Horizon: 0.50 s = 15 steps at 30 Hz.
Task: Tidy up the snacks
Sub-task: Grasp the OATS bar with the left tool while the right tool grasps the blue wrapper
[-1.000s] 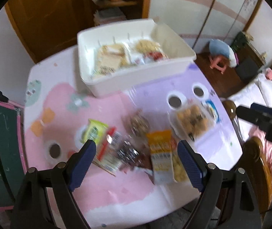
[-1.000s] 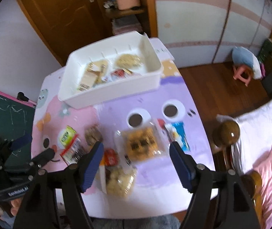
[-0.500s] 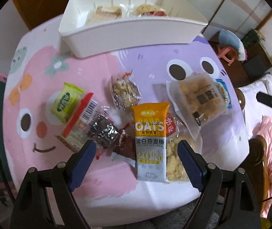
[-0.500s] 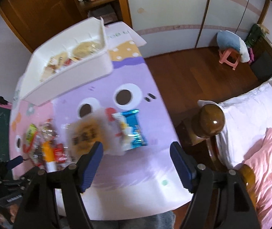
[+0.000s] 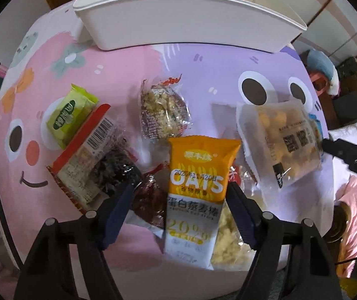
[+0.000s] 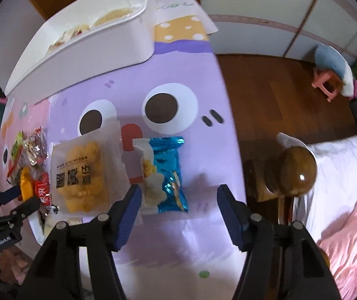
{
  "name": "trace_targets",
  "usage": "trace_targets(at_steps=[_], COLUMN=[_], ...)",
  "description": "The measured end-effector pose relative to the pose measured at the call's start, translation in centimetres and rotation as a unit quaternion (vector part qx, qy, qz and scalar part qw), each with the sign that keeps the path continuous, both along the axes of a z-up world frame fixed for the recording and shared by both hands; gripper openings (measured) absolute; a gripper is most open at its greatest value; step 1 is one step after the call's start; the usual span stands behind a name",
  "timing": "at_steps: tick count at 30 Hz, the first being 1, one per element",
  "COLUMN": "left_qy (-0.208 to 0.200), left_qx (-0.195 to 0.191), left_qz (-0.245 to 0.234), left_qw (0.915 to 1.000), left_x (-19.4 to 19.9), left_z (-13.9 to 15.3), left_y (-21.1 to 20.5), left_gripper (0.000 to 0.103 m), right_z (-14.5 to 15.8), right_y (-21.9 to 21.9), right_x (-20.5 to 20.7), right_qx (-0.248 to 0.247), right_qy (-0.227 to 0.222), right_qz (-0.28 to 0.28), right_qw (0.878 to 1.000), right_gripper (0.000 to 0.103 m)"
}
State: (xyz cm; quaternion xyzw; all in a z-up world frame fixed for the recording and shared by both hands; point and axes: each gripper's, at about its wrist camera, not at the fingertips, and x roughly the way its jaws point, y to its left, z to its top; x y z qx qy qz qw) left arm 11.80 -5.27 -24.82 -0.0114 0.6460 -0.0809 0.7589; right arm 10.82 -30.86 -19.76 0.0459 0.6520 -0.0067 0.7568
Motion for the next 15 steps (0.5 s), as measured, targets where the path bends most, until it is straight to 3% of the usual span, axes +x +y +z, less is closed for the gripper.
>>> trace_targets(at_steps=[7,11,15], left_qy=[0.001,0.005,0.009], left_qx=[-0.002,-0.005,-0.025], left_qz=[0.004,0.000,-0.006], left_qw=[1.0000,1.0000,0.9996], left_x=[0.3,0.3,0.3], left_z=[-0.2,-0.6,-0.6], left_y=[-0.6,-1.5,-2.0], left_gripper=[0.071,0.069,0.049], right_z=[-2.5,-2.5,-2.3], right_y=[1.5,2.7,3.5], right_x=[1.4,1.6,1.6], right_qx=[-0.012,-0.039,-0.046], right_qy=[0.029,0.020,0.014], right_qz=[0.043,0.068,0.079], right_qw=[0.999,0.997,0.996], right_gripper=[0.048,0.038,0.031])
